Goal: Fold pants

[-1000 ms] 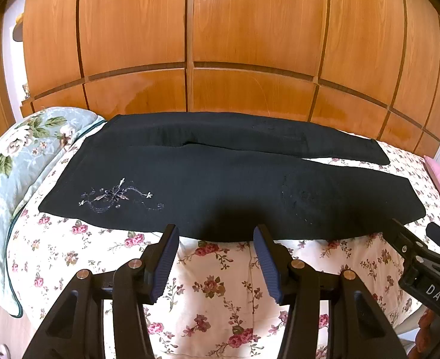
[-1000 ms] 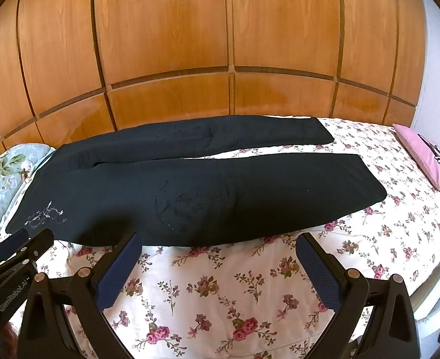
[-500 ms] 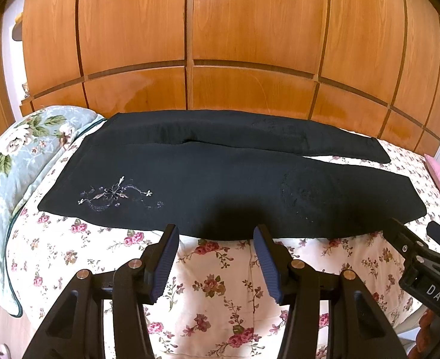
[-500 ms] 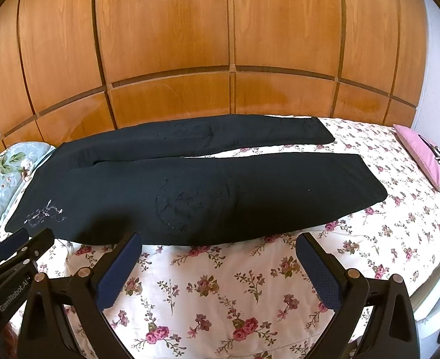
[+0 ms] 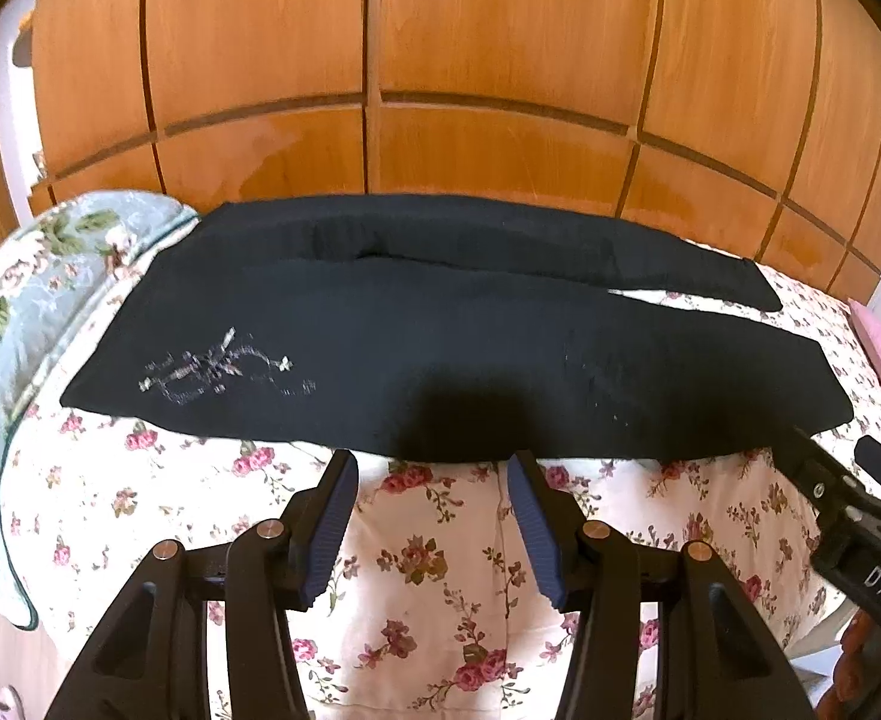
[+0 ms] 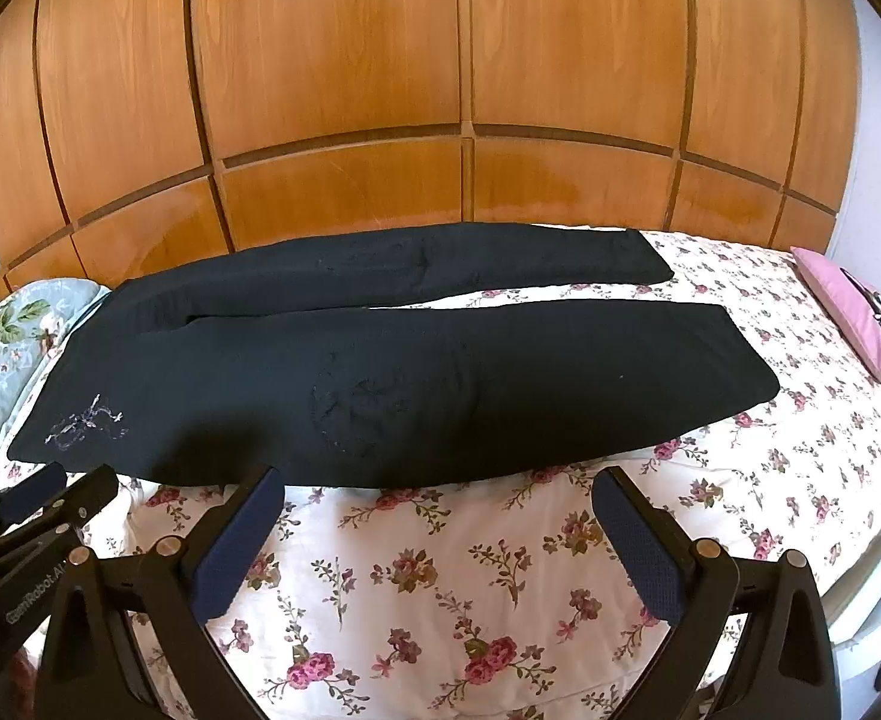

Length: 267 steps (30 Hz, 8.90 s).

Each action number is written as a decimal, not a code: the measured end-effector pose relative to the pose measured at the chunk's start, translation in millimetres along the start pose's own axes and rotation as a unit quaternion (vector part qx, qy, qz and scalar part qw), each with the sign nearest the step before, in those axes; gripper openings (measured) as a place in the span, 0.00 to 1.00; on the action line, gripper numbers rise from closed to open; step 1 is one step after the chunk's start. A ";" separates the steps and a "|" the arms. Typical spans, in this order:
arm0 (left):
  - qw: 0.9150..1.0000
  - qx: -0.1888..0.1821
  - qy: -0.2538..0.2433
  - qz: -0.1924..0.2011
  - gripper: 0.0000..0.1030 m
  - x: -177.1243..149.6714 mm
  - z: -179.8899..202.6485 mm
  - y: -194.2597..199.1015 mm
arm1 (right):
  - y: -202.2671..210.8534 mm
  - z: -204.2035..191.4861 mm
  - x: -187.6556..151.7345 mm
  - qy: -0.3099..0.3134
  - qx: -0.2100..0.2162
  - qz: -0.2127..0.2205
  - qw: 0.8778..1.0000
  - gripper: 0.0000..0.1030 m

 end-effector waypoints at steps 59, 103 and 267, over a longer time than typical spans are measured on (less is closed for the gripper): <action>0.943 -0.117 0.286 0.126 0.73 25.7 -217.8 -81.5 | -182.7 194.4 -3.6 -0.355 0.131 -0.018 0.925 0.11; 0.929 -0.169 0.299 0.135 0.06 -27.9 -234.5 4.9 | -103.5 217.1 -4.9 -0.298 0.092 0.019 0.950 0.08; 0.973 -0.174 0.133 0.078 0.66 92.9 -153.3 -148.8 | -180.7 20.9 81.4 -0.104 0.091 -0.014 0.990 0.43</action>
Point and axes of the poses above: each gripper's, at about its wrist camera, not at the fingertips, and y roughly against the way its jaws point, z to its right, x to its top, the point moved 8 cm from there along -y, roughly the way its jaws point, and after that the axes turned 11 degrees about -x, right-handed, at the moved point
